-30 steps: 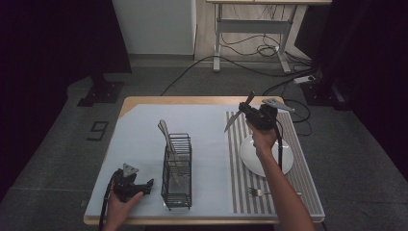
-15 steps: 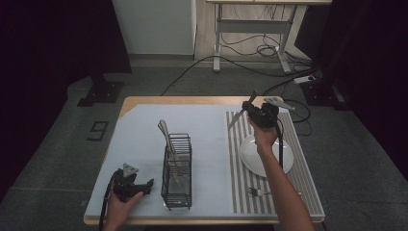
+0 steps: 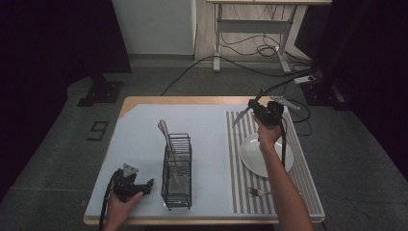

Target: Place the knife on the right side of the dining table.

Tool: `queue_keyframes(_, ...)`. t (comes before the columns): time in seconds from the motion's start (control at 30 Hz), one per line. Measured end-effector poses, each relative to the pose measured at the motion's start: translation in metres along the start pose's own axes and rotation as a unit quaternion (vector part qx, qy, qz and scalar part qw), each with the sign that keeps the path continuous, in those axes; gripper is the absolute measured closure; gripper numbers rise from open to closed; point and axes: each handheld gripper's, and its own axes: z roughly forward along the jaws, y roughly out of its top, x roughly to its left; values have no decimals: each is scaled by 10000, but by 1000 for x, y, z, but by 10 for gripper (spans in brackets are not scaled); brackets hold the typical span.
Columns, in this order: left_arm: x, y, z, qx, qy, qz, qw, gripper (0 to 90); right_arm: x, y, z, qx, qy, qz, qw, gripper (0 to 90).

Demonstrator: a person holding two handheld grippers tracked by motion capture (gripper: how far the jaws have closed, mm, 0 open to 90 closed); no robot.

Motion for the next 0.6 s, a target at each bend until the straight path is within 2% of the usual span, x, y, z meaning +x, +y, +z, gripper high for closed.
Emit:
queue_keyframes(0.27, 0, 0, 0, -1, -1, 0, 10000, 86, -7, -3, 5, -44, -62, 19, 10000, 835)
queue_keyframes(0.6, 0, 0, 0, -1, -1, 0, 10000, 86, -12, -11, 13, 78, -75, 134, 9999, 834)
